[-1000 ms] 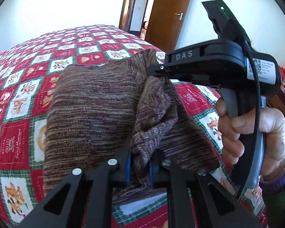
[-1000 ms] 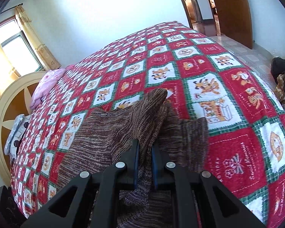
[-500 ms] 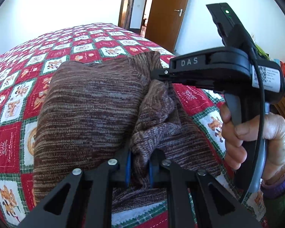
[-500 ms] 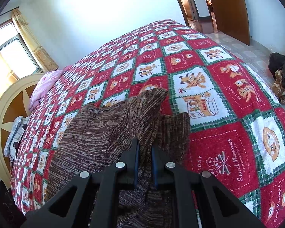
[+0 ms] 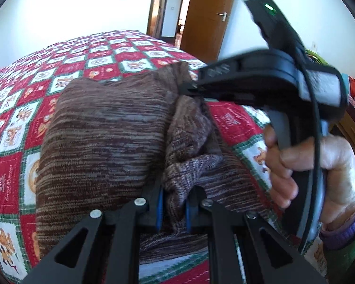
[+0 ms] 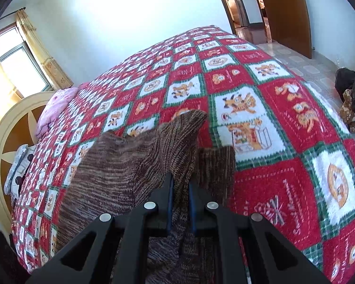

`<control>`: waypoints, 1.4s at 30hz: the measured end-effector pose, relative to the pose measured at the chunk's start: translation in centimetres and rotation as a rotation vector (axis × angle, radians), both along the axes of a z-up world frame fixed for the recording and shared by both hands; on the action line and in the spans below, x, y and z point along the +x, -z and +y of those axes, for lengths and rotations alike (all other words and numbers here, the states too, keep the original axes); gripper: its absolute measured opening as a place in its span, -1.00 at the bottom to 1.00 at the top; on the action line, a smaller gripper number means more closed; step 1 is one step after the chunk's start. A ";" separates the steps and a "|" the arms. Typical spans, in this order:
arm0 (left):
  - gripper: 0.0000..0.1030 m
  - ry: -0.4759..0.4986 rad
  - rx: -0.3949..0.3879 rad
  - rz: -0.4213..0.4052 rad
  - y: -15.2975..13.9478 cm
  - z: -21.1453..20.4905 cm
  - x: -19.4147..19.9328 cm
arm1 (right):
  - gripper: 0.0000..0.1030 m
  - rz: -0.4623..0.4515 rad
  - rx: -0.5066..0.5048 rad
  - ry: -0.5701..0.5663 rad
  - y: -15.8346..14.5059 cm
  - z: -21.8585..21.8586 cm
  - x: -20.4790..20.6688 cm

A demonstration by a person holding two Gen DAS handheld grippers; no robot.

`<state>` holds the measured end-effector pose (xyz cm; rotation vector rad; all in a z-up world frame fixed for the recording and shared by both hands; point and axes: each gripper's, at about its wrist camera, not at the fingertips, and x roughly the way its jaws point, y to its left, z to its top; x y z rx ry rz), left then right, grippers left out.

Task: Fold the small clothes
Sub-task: 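Fold the held sweater end over the rest with both grippers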

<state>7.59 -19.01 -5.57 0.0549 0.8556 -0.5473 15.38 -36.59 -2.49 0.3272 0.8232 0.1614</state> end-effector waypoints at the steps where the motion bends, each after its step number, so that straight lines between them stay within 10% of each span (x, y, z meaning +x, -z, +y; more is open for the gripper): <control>1: -0.70 0.013 -0.004 0.004 -0.1 -0.4 -0.1 | -0.79 -0.001 -0.013 0.001 -0.2 0.1 0.2; 13: -0.65 0.067 -0.011 0.025 0.7 -1.8 -1.6 | -0.77 0.077 -0.008 0.002 2.4 -1.8 0.1; 17: 0.14 0.104 -0.080 0.091 0.1 1.1 -1.9 | -0.69 0.072 0.072 0.046 1.7 -3.2 -1.4; 21: 0.20 0.041 -0.128 0.077 -1.1 5.4 -2.6 | -0.69 0.022 -0.002 0.106 -0.7 -3.9 -5.8; 29: 0.20 -0.116 -0.044 -0.008 -3.2 8.3 -1.4 | -0.67 -0.045 0.014 0.007 -4.0 1.6 -12.6; 34: 0.20 -0.171 0.113 0.048 -0.7 8.4 0.6 | -0.13 0.015 -0.091 0.009 -1.8 4.9 -14.0; 35: 0.21 -0.169 0.133 0.056 -0.2 8.4 0.7 | -0.14 0.028 -0.103 0.018 -1.2 5.1 -14.2; 37: 0.21 -0.170 0.152 0.060 0.3 8.7 0.3 | -0.92 0.047 -0.119 0.030 -0.2 5.3 -14.4; 42: 0.25 -0.166 0.179 0.029 0.4 9.0 -0.4 | -0.93 0.124 -0.071 0.088 2.8 4.1 -15.4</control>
